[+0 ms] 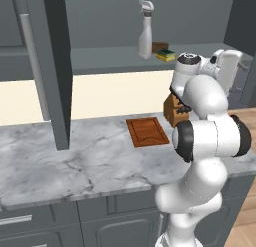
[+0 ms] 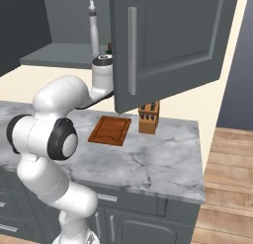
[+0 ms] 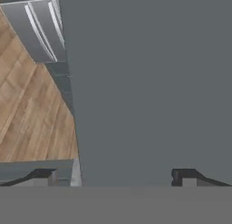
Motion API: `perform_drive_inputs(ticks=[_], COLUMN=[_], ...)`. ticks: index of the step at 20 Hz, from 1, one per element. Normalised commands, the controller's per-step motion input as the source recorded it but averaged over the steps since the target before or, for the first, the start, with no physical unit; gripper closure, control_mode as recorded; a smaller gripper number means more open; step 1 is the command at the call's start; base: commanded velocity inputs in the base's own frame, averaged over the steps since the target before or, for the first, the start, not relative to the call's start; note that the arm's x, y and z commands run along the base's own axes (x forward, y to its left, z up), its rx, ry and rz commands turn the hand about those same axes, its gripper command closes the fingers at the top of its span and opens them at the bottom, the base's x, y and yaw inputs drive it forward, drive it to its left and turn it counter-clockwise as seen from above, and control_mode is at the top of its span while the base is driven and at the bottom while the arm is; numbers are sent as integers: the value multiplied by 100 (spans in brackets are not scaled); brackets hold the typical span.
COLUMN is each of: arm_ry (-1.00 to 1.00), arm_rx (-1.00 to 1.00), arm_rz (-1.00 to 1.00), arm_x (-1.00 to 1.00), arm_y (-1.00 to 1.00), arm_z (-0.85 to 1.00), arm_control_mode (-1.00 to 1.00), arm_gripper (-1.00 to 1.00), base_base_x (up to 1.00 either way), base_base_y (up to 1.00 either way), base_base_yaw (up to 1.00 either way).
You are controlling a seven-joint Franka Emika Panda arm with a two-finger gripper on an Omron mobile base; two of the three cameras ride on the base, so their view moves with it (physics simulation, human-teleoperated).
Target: Pick the sponge and spray from the cabinet and place them on the counter.
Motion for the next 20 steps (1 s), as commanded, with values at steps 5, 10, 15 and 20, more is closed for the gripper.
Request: perform_drive_inputs(ticks=[5,10,15,20], arm_ry=[-1,-5,-2,-4], arm_rx=[-2,0,1,3], arm_rz=[-9,15,22,26], arm_x=[7,0,0,0], arm_y=[-44,-42,-46,-52], arm_z=[0,0,0,0], arm_control_mode=[-100,-100,-100,-100], arm_gripper=[-100,-100,-100,-100], base_base_x=[0,0,0,0], base_base_y=[0,0,0,0], base_base_yaw=[0,0,0,0])
